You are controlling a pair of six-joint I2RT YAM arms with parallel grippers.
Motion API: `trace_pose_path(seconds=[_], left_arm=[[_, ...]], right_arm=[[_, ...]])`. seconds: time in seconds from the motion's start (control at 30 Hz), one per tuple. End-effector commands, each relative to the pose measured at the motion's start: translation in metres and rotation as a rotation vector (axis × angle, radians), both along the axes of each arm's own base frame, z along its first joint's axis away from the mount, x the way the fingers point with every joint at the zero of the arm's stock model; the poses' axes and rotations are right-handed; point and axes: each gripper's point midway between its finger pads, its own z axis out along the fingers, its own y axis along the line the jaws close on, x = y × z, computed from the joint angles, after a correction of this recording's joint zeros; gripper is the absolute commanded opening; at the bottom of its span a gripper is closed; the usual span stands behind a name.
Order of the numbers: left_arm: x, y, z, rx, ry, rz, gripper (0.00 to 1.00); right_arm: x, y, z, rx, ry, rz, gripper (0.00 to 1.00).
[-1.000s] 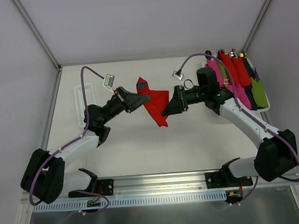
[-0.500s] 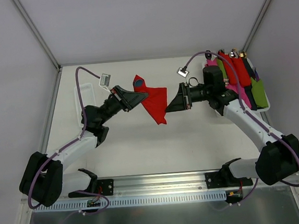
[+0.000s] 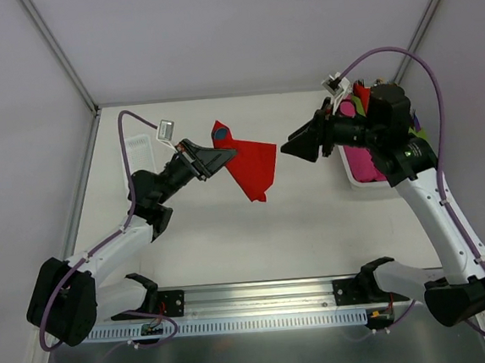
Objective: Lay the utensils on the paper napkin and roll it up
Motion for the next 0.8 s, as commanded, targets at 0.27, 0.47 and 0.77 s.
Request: trace_pose_path(seconds=[0.27,0.47,0.77], left_arm=[[0.005,0.005,0.019,-0.019,-0.048,0.034,0.0],[0.003,0.005,0.02,-0.025,-0.053,0.025,0.0],[0.005,0.003,0.017,-0.026,-0.044,0.023,0.0]], right_arm=[[-0.017,0.042,-0.003,-0.127,-0.12,0.091,0.62],[-0.01,0.057,-0.035,-0.18,-0.073,0.113,0.63],[0.0,0.048,-0.024,-0.208,-0.149,0.043,0.64]])
